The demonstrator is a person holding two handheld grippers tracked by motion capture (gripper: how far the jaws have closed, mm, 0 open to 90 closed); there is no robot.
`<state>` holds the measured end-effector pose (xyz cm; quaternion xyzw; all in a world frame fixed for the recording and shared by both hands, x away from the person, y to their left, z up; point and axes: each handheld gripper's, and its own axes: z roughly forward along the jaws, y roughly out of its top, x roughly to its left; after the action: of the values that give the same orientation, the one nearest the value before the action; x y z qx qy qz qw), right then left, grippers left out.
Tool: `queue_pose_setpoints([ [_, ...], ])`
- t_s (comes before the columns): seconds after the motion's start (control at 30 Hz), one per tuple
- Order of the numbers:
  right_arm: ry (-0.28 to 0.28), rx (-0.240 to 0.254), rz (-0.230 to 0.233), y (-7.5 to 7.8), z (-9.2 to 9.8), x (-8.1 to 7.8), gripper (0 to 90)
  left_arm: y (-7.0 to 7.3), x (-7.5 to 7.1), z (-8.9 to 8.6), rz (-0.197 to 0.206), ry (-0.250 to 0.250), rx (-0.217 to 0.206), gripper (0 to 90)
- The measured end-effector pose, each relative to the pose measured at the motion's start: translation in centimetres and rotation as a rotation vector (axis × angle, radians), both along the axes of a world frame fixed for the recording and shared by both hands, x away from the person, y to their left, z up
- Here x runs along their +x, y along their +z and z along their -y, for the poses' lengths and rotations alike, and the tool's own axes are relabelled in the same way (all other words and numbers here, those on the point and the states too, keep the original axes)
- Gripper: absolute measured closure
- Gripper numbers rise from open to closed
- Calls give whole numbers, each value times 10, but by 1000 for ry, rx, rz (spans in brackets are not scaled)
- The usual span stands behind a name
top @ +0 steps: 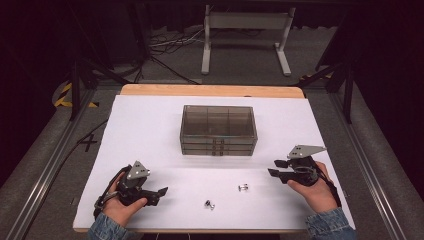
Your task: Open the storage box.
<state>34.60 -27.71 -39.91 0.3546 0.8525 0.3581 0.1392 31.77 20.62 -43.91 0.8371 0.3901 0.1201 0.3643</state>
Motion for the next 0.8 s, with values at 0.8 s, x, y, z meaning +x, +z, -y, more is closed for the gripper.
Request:
queue_pose_setpoints([
  [0.8, 249, 55, 51, 23, -70, -6, 596, -4, 2, 3, 54, 10, -19, 119],
])
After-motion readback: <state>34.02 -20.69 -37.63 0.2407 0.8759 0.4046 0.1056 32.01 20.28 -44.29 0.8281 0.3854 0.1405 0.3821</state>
